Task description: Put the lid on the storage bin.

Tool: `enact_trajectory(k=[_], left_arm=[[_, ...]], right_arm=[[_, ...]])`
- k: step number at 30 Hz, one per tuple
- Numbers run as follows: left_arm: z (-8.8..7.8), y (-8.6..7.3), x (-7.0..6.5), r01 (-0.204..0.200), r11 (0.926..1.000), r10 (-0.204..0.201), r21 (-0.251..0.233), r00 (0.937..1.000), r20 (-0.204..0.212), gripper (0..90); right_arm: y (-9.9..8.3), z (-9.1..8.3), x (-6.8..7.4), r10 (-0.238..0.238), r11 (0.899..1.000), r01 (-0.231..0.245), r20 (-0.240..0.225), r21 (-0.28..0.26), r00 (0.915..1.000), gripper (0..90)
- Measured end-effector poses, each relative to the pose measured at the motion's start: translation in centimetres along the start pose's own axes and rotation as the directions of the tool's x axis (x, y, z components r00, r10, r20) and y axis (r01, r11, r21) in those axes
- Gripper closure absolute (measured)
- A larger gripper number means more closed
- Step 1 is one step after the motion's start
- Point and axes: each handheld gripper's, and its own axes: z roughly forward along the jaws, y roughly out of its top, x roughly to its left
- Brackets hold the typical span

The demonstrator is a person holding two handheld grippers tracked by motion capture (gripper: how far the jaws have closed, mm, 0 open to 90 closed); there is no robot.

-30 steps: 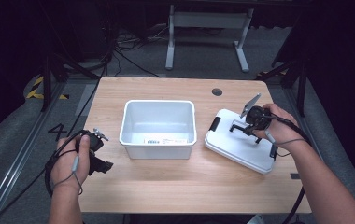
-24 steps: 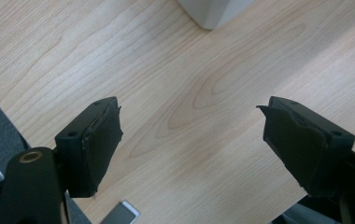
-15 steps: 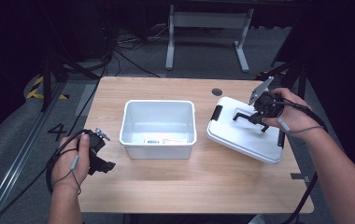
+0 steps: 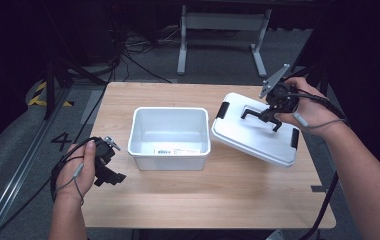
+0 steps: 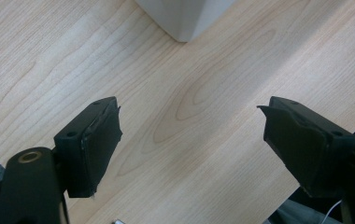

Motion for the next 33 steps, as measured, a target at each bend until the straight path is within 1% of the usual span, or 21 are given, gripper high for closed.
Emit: enact_trajectory(k=[1, 3, 4, 5, 6, 8, 12, 15, 17, 20, 23, 26, 27, 28, 29, 31, 33], left_arm=[[0.1, -0.1, 0.1, 0.013, 0.9999, -0.013, 0.0, 0.9999, -0.005, 19.4], [0.1, -0.1, 0.1, 0.012, 0.9999, -0.012, 0.004, 0.9999, -0.012, 19.7], [0.1, -0.1, 0.1, 0.006, 1.0, -0.006, 0.002, 0.9999, -0.008, 19.8], [0.0, -0.2, 0.2, 0.001, 1.0, -0.001, -0.003, 1.0, 0.006, 19.8], [0.0, -0.2, 0.2, 0.001, 1.0, -0.001, -0.003, 1.0, 0.006, 19.6], [-0.2, -0.3, 0.3, 0.007, 0.9997, -0.007, -0.024, 1.0, 0.005, 19.5], [-0.5, -0.4, 0.4, 0.009, 0.9996, -0.009, -0.027, 1.0, 0.001, 19.5], [-0.5, -0.4, 0.2, 0.007, 0.9995, -0.007, -0.031, 1.0, 0.006, 19.6], [-0.6, -0.5, 0.1, -0.002, 0.9994, 0.003, -0.034, 1.0, 0.006, 19.5], [-0.8, -0.6, 0.2, 0.0, 0.9993, 0.0, -0.039, 1.0, 0.004, 19.5], [-0.7, -0.6, 0.3, 0.001, 0.9993, -0.001, -0.038, 1.0, 0.007, 19.5], [-0.7, -0.6, 0.4, 0.002, 0.9993, -0.002, -0.037, 1.0, 0.006, 19.5], [-0.8, -0.7, 0.5, 0.003, 0.9993, -0.003, -0.038, 1.0, 0.005, 19.5], [-0.8, -0.7, 0.4, 0.008, 0.9991, -0.008, -0.041, 1.0, 0.006, 19.5], [-0.8, -0.7, 0.5, -0.001, 0.9989, 0.001, -0.046, 1.0, -0.001, 19.5], [-0.9, -0.8, 0.5, 0.006, 0.9989, -0.005, -0.047, 0.9999, 0.01, 19.5], [-0.8, -0.8, 0.6, 0.006, 0.9988, -0.006, -0.049, 1.0, 0.007, 19.3]], right_arm=[[0.5, -0.1, 0.0, -0.014, 1.0, 0.014, 0.003, 0.006, 0.9999, 84.6], [1.3, -0.2, 0.1, -0.033, 0.999, 0.033, 0.01, 0.01, 0.9994, 84.7], [1.7, -0.3, 0.1, -0.044, 0.999, 0.044, 0.012, 0.012, 0.9989, 84.7], [2.1, -0.4, 0.2, -0.053, 0.999, 0.053, 0.011, 0.012, 0.9985, 84.7], [2.1, -0.4, 0.2, -0.053, 0.999, 0.053, 0.011, 0.012, 0.9985, 84.7], [3.4, -0.7, 0.4, -0.07, 0.998, 0.07, 0.015, 0.003, 0.9974, 84.7], [5.6, -0.8, 0.9, -0.102, 0.995, 0.102, 0.012, -0.003, 0.9947, 84.7], [7.3, -0.5, 1.5, -0.143, 0.99, 0.143, 0.016, 0.008, 0.9896, 84.7], [8.2, -0.4, 1.8, -0.168, 0.986, 0.168, 0.02, 0.016, 0.9855, 84.7], [9.7, -0.2, 2.3, -0.184, 0.983, 0.184, 0.017, 0.004, 0.9827, 84.7], [11.1, 0.2, 2.9, -0.206, 0.978, 0.206, 0.005, -0.009, 0.9785, 84.7], [12.6, 0.8, 3.5, -0.234, 0.972, 0.234, -0.006, -0.019, 0.9723, 84.7], [13.0, 0.9, 3.7, -0.236, 0.972, 0.236, -0.009, -0.018, 0.9716, 84.7], [13.4, 1.1, 3.8, -0.25, 0.968, 0.25, -0.013, -0.02, 0.9681, 84.7], [13.8, 1.2, 4.0, -0.252, 0.968, 0.251, -0.018, -0.023, 0.9677, 84.7], [14.6, 1.4, 4.2, -0.264, 0.964, 0.264, -0.026, -0.031, 0.9641, 84.7], [15.4, 1.6, 4.5, -0.27, 0.962, 0.269, -0.027, -0.037, 0.9624, 84.7]])
